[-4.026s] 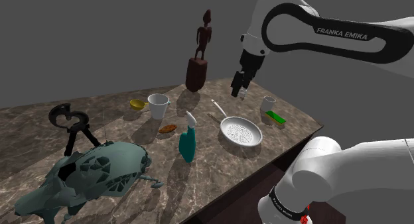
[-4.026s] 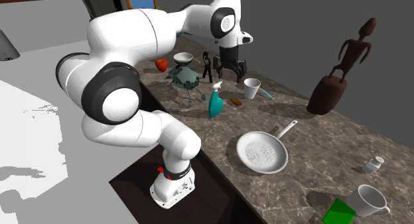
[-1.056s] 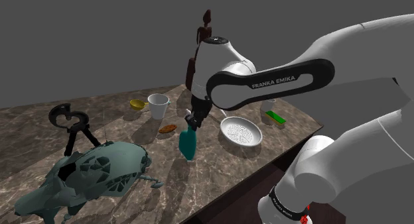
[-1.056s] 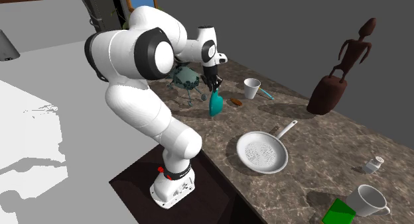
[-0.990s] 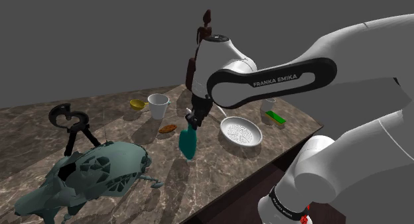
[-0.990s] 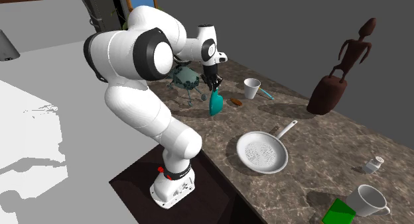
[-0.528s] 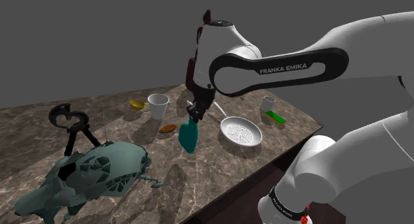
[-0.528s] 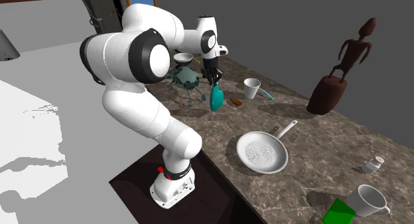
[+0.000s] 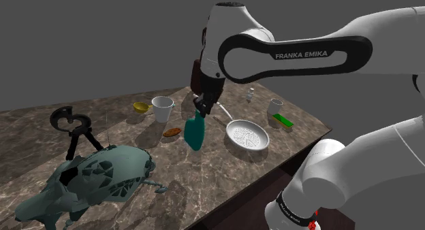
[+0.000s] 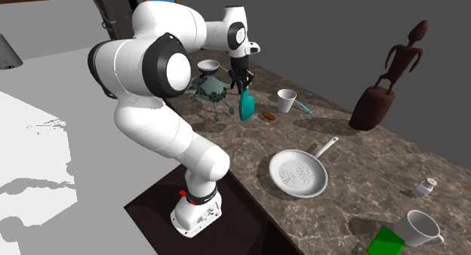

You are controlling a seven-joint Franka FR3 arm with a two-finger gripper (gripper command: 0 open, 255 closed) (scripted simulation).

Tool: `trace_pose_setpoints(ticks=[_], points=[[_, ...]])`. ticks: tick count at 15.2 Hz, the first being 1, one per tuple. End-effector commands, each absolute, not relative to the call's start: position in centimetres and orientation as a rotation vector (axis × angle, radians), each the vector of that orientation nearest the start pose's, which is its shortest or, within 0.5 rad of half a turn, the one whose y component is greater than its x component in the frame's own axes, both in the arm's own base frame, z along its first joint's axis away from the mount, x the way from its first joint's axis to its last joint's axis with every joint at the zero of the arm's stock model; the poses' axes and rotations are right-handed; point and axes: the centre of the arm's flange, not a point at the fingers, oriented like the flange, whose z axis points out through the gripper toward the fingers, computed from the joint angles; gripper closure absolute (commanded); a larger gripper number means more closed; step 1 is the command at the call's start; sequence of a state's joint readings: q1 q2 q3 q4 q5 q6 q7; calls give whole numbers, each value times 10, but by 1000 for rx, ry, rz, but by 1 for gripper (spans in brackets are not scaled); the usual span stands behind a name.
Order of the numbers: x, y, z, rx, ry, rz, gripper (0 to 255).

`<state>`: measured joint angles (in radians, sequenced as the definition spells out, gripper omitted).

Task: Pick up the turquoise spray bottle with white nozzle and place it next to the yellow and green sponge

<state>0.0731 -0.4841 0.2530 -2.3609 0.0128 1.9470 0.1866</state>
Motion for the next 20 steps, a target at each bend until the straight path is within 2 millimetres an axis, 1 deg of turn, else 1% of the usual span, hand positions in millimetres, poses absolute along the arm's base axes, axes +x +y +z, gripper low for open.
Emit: trace_pose_setpoints(ticks=[1,20], points=[[391,143,518,-3222,-178,-130,255],[391,143,619,-3222,-178,-130,255]])
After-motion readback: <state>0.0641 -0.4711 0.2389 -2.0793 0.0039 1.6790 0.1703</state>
